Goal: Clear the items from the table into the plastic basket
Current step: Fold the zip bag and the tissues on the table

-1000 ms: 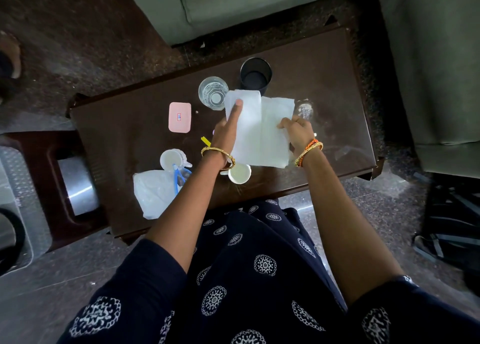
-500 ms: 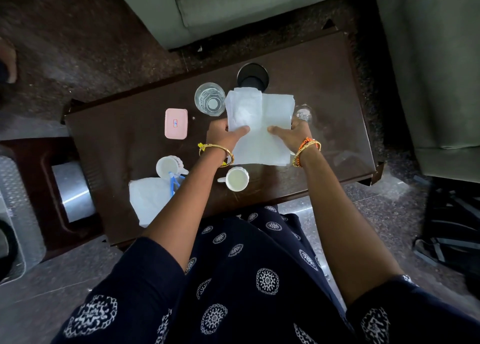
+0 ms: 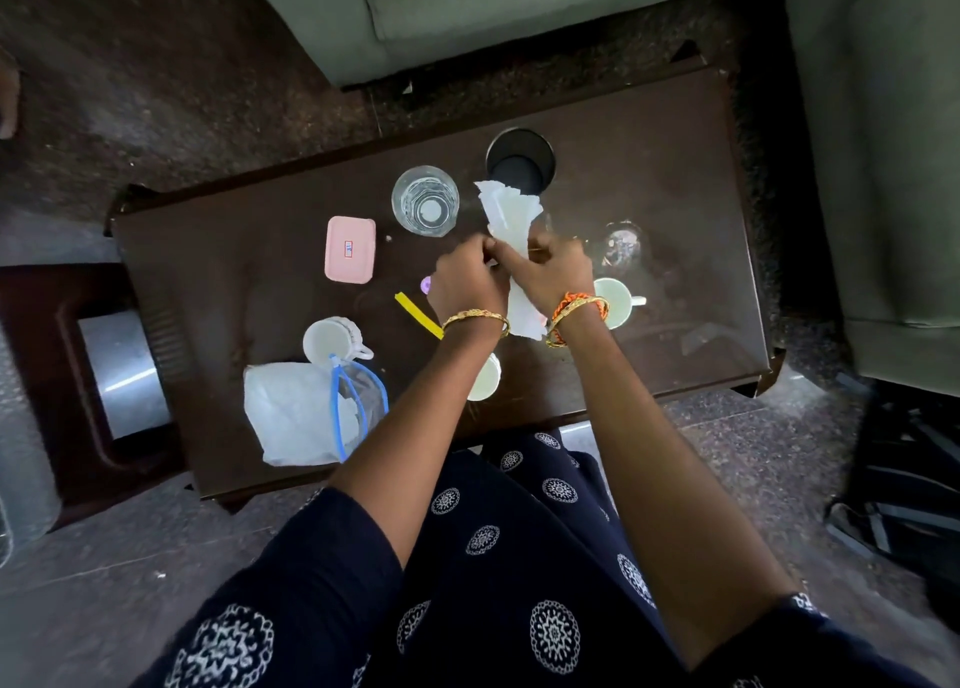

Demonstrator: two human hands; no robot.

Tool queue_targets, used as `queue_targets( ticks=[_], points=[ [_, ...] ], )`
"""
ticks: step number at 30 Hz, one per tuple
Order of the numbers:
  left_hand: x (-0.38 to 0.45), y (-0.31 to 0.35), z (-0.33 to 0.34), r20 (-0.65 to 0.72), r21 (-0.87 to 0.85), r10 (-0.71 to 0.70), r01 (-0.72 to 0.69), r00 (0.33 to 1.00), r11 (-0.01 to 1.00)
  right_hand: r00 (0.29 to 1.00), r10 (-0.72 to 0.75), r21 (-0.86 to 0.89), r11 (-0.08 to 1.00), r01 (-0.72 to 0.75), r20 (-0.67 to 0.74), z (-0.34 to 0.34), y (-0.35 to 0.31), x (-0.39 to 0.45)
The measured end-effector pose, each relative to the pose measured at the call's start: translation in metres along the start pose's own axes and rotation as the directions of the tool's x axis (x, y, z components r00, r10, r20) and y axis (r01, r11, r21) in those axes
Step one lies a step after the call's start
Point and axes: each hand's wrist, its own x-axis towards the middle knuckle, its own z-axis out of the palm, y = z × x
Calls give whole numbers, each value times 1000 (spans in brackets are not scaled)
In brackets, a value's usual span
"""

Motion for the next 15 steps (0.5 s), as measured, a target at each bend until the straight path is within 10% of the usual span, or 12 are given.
queue_targets(
  ticks=[15],
  points=[
    [8, -32, -8, 307, -325, 145, -40, 941, 945, 956, 62, 322, 934, -157, 286, -9, 22, 2]
  ],
)
